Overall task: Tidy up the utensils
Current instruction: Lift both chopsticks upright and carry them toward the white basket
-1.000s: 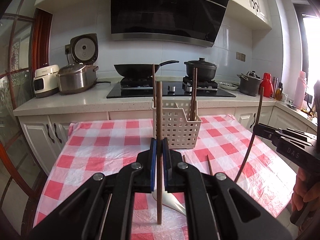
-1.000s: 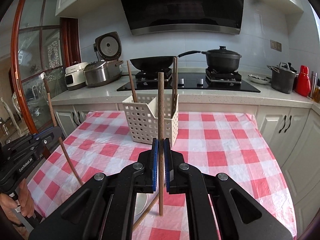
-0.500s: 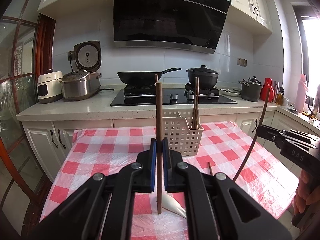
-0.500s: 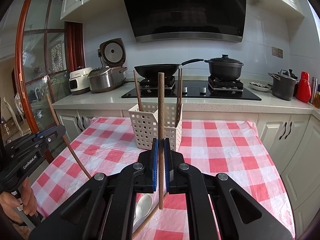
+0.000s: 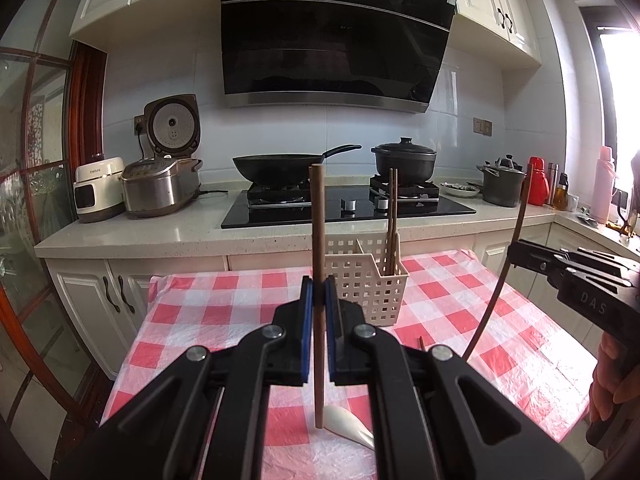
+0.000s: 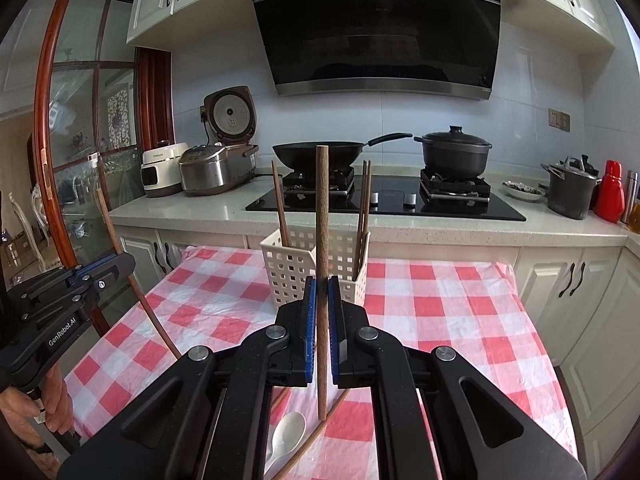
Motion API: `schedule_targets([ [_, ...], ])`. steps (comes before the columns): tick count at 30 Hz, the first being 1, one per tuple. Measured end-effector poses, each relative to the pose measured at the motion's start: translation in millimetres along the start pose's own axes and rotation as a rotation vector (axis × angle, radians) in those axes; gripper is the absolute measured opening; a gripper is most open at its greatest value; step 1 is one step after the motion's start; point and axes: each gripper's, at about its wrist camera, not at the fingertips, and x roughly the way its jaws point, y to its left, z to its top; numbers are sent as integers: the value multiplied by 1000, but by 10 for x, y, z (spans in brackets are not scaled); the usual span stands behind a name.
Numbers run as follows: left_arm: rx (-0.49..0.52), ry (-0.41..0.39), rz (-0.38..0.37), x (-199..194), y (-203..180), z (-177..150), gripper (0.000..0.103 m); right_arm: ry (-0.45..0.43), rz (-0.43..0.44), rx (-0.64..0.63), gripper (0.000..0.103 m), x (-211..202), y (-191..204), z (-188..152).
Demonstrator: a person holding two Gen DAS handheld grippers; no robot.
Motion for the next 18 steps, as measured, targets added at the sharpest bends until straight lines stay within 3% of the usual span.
schedule_targets([
  [18, 13, 19, -18, 557, 19, 594, 6, -15, -10, 30, 6, 488, -201, 487],
])
